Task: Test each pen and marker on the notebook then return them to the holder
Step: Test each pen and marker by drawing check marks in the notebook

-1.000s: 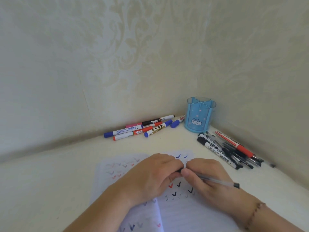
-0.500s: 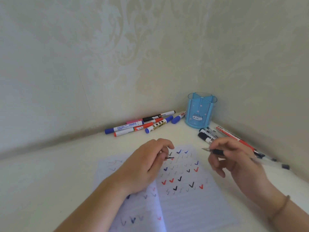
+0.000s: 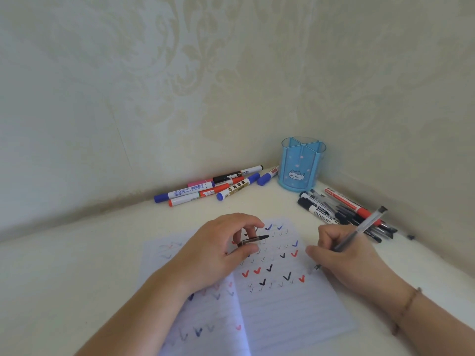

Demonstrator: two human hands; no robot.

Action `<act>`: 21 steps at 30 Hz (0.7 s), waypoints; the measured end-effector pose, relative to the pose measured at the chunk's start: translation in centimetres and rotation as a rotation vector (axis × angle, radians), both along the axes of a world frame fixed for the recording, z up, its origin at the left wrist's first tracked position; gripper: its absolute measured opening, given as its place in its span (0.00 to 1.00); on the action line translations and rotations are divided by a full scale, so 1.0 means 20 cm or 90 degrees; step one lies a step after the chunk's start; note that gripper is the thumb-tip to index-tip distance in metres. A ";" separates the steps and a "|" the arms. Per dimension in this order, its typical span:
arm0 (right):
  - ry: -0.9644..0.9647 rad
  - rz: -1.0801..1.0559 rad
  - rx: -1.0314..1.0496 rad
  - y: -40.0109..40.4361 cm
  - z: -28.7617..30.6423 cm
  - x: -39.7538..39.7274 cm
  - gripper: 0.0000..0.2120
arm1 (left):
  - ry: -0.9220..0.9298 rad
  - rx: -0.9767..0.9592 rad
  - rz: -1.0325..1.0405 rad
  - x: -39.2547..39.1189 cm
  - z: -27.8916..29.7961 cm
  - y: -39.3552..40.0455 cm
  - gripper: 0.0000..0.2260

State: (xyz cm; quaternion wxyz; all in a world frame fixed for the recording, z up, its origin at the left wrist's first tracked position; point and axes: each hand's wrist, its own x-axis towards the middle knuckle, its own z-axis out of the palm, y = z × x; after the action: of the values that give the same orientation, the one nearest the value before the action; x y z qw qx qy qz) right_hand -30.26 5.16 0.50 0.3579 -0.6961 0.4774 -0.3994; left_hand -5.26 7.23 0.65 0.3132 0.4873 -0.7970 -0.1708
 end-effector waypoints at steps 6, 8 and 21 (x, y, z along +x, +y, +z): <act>0.044 0.024 -0.015 0.00 -0.01 0.00 0.21 | 0.008 -0.024 -0.008 0.00 -0.01 -0.01 0.14; 0.052 0.035 -0.016 0.00 -0.01 0.00 0.19 | 0.005 -0.036 -0.002 0.00 -0.01 -0.01 0.14; -0.246 0.095 0.067 0.01 0.07 0.01 0.22 | 0.079 -0.043 -0.009 0.00 0.00 -0.01 0.13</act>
State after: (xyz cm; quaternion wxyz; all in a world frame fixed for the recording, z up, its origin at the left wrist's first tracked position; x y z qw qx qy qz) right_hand -30.16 5.31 1.84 0.5072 -0.6205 0.3668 -0.4725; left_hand -5.22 7.04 0.60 0.3770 0.4590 -0.7851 -0.1757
